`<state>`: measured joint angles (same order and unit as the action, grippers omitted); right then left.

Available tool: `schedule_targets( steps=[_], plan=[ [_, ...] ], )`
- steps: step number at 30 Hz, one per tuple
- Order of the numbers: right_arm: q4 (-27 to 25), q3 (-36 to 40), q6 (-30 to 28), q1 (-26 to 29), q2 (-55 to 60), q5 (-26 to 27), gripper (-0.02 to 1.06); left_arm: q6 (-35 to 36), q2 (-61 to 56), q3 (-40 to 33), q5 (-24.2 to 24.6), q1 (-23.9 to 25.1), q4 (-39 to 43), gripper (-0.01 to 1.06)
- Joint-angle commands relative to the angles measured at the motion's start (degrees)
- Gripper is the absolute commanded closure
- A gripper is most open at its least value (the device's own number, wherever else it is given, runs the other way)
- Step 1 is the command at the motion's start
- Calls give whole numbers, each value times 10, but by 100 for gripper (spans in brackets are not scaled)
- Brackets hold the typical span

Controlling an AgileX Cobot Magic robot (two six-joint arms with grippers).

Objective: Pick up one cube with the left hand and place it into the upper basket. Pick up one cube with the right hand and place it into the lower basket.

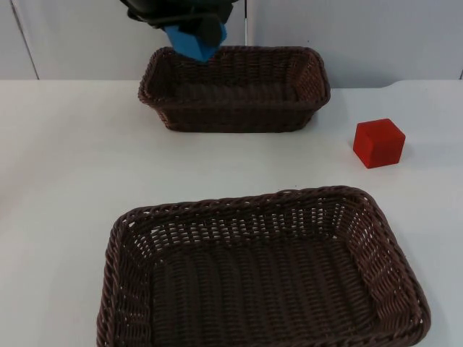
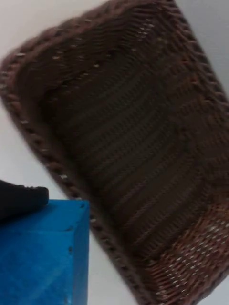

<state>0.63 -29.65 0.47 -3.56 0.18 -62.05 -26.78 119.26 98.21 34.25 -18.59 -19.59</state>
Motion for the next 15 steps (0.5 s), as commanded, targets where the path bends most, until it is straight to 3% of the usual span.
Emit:
schedule_targets(
  steps=[1,3,8,15],
  plan=[
    [3,1,-1,4,-2,3,-1,1,36,44,14,-2,-9,105],
    [3,1,-1,4,-2,3,-1,3,54,69,23,-1,-9,105],
    [3,1,-1,4,-2,3,-1,38,162,222,54,8,-10,105],
    [3,1,-1,4,-2,3,-1,41,254,330,38,13,-17,105]
  ],
)
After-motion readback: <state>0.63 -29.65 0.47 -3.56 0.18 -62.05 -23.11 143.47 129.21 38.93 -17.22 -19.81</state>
